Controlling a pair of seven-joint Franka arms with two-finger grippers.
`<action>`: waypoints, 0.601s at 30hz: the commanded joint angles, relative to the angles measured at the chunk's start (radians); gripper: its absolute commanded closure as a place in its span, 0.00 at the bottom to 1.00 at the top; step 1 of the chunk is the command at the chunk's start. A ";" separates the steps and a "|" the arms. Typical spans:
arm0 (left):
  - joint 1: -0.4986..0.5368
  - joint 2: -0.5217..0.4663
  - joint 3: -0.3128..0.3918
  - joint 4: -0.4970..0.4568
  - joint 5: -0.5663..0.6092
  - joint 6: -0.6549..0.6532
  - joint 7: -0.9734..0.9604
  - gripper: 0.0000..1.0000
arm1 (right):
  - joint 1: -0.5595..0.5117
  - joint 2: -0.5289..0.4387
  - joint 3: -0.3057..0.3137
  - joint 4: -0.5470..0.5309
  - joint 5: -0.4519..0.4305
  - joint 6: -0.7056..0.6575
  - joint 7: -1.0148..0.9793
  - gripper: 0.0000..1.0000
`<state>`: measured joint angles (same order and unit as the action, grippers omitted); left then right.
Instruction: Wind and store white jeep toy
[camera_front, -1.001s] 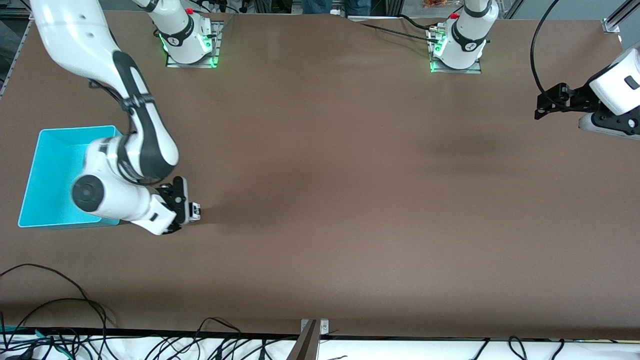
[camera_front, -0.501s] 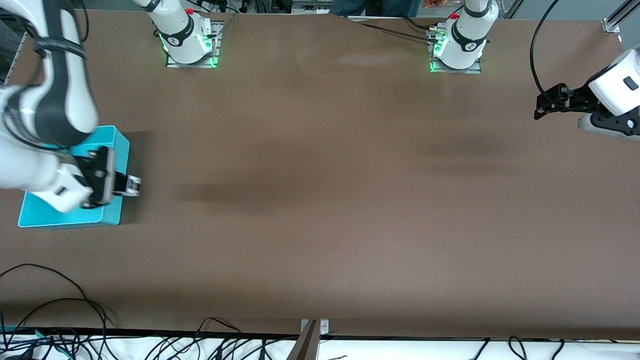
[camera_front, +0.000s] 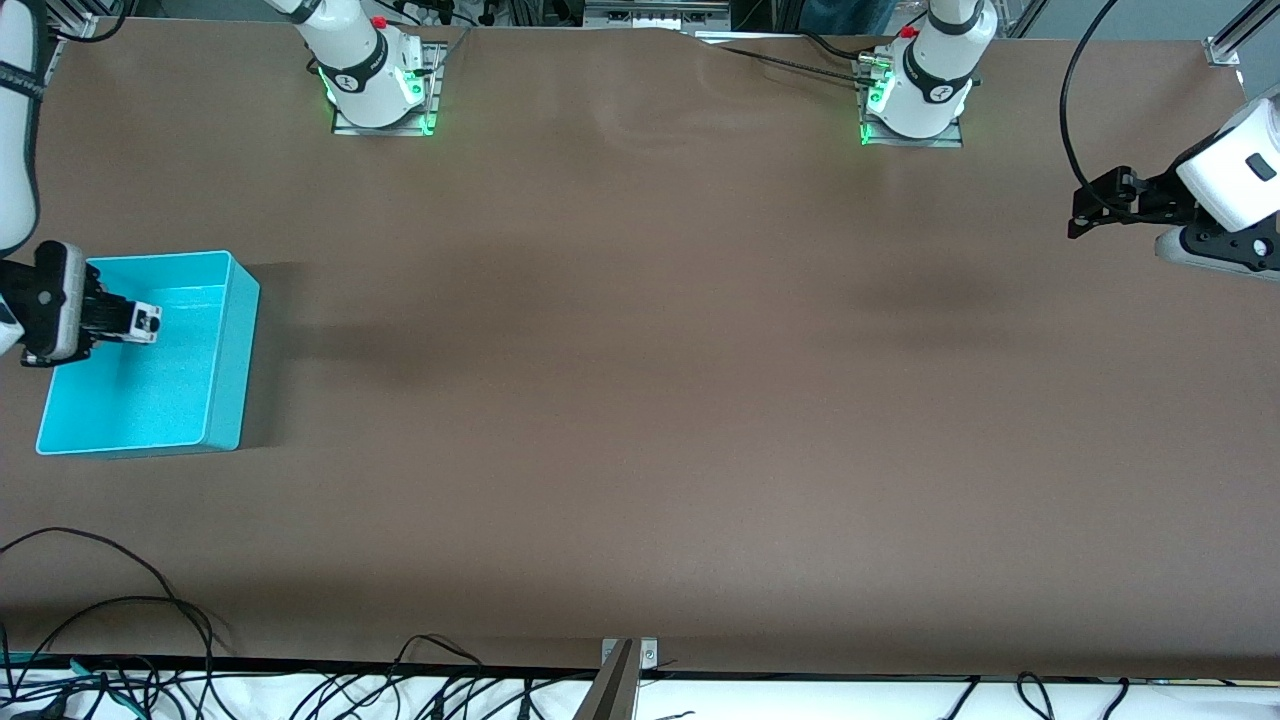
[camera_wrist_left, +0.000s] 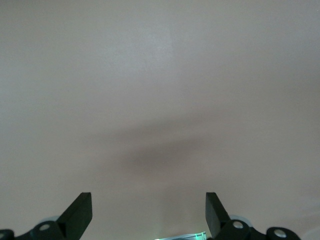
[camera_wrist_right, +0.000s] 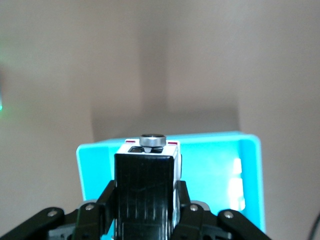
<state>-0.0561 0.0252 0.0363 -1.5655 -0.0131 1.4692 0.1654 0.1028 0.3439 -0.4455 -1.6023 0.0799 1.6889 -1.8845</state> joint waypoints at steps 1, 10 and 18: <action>0.004 0.004 0.002 0.010 -0.021 -0.013 0.006 0.00 | 0.009 -0.054 -0.073 -0.132 0.024 0.080 -0.076 0.86; 0.004 0.005 0.002 0.013 -0.021 -0.009 0.006 0.00 | -0.043 -0.069 -0.127 -0.321 0.113 0.273 -0.226 0.86; -0.001 0.005 0.002 0.019 -0.022 0.000 0.005 0.00 | -0.077 0.039 -0.127 -0.344 0.268 0.362 -0.383 0.86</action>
<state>-0.0560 0.0252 0.0363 -1.5651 -0.0131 1.4705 0.1654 0.0343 0.3379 -0.5749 -1.9378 0.2585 2.0128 -2.1833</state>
